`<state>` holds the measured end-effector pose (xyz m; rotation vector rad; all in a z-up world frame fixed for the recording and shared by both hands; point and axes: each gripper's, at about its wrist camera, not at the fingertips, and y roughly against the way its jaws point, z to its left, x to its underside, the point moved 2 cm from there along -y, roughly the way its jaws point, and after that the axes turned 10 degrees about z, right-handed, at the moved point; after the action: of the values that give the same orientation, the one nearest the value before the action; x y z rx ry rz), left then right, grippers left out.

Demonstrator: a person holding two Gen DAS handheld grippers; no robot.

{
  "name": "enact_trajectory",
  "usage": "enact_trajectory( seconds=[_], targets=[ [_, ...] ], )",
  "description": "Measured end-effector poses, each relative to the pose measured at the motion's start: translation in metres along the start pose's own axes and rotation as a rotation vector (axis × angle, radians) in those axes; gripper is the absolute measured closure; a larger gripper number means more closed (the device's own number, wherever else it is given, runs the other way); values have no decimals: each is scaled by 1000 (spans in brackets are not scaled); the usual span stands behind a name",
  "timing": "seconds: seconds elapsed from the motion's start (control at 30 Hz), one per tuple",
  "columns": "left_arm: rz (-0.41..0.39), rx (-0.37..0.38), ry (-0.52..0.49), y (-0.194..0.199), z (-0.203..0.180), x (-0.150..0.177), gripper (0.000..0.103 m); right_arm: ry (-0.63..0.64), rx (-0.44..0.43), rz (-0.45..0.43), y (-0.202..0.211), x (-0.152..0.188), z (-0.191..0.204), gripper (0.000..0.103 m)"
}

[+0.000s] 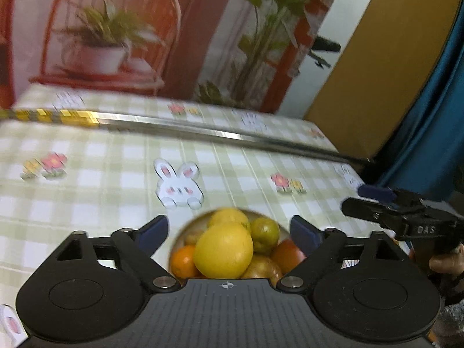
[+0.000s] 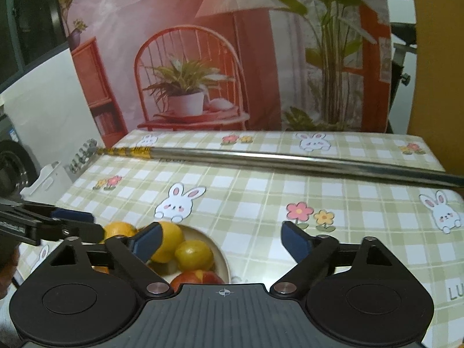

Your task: Organize fruits

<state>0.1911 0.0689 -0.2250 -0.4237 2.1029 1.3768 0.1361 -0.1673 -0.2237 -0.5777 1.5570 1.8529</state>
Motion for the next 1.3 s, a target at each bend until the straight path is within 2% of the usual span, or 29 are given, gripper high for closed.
enact_trajectory(
  seconds=[0.1,0.23,0.5,0.73,0.97,1.2,1.3],
  targets=[
    [-37,-46,-54,23,-17,-7,0,-24,-1,-30,12,-5,-1,0],
    [-100,-111,-118,55,-42,-13,0,-71,-69,-69,37,-12,-2,0],
    [-253,-208,-152,119,-83,-12,0,-32,-45,-174,103,-22,21,0],
    [-369,-254,-167,163,-109,-8,0,3,-16,-242,152,-29,45,0],
    [-410,-321,-164,179,-123,-8,0,-10,42,-282,179,-29,50,0],
    [-421,-295,-142,188,-123,-7,0,-11,68,-308,189,-29,52,0],
    [-429,-307,-148,188,-124,-7,0,-14,76,-323,194,-29,51,0]
  ],
)
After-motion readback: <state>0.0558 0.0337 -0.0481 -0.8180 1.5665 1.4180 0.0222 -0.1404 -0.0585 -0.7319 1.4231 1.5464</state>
